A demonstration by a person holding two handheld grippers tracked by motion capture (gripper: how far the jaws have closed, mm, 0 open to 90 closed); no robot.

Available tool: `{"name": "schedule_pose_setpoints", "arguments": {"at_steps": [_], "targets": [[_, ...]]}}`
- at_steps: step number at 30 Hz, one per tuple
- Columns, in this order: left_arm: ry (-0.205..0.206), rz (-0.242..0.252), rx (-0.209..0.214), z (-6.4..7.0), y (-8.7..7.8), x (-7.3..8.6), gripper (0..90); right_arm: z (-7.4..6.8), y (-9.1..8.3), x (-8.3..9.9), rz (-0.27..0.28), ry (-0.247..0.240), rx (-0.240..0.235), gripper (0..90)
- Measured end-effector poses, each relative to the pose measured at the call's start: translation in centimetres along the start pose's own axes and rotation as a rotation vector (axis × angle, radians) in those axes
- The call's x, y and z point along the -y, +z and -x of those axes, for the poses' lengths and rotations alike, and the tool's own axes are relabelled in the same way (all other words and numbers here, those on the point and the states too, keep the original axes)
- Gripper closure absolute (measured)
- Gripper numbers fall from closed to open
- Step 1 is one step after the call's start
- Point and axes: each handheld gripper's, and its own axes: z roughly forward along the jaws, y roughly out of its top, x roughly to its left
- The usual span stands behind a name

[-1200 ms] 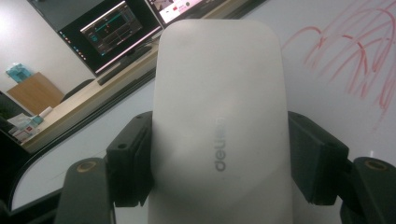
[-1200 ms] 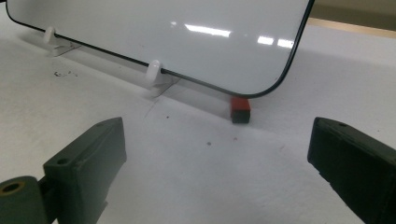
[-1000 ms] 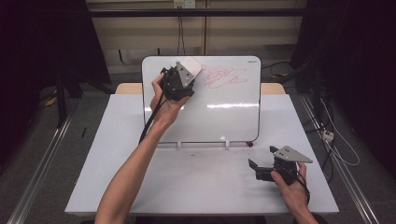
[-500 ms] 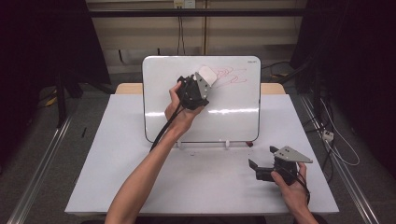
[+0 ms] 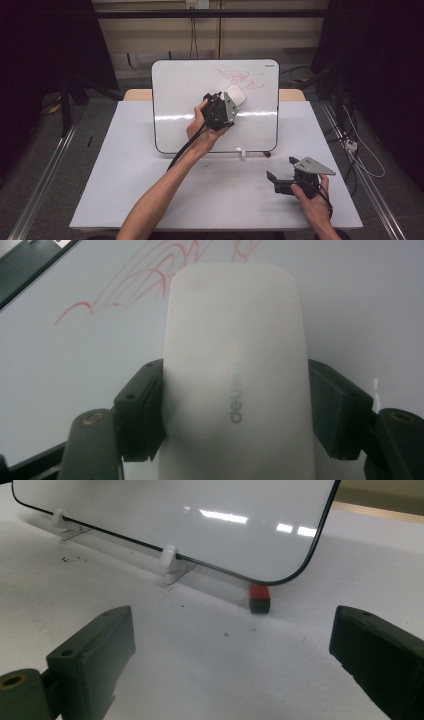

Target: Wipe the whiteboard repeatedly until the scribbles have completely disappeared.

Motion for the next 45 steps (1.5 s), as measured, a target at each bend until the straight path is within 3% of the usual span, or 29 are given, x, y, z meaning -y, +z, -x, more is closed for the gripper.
{"name": "schedule_pose_setpoints", "arguments": {"at_steps": [6, 12, 18, 25, 30, 33, 38, 42, 45], "targets": [[-0.066, -0.003, -0.018, -2.2, -0.5, 0.5, 31.1, 0.1, 0.0, 0.0, 0.002, -0.002, 0.002, 4.3], [-0.187, -0.022, -0.056, -6.4, -1.7, 2.3, 31.1, 0.1, 0.0, 0.0, 0.002, -0.002, 0.003, 4.3], [-0.26, -0.058, -0.108, -10.4, -3.2, 4.6, 31.1, 0.1, 0.0, 0.0, 0.001, -0.003, 0.005, 4.3], [-0.356, -0.072, -0.181, -12.8, -4.5, 6.3, 31.1, 0.1, 0.1, 0.0, 0.0, -0.003, 0.006, 4.3], [-0.354, -0.089, -0.219, -12.5, -4.4, 6.0, 31.1, 0.1, 0.1, 0.0, 0.002, -0.005, 0.007, 4.3], [-0.355, -0.097, -0.219, -12.5, -4.2, 5.9, 31.1, 0.0, 0.1, 0.0, 0.002, -0.006, 0.008, 4.3], [-0.292, -0.114, -0.188, -11.3, -3.8, 5.2, 31.1, -0.1, 0.2, -0.1, 0.001, -0.007, 0.005, 4.3], [-0.271, -0.111, -0.169, -10.1, -3.3, 4.4, 31.1, -0.3, 0.3, -0.2, -0.001, -0.013, 0.001, 4.3], [-0.225, -0.109, -0.153, -8.8, -3.0, 3.9, 31.1, -0.3, 0.3, -0.2, -0.003, -0.009, 0.0, 4.3]]}}
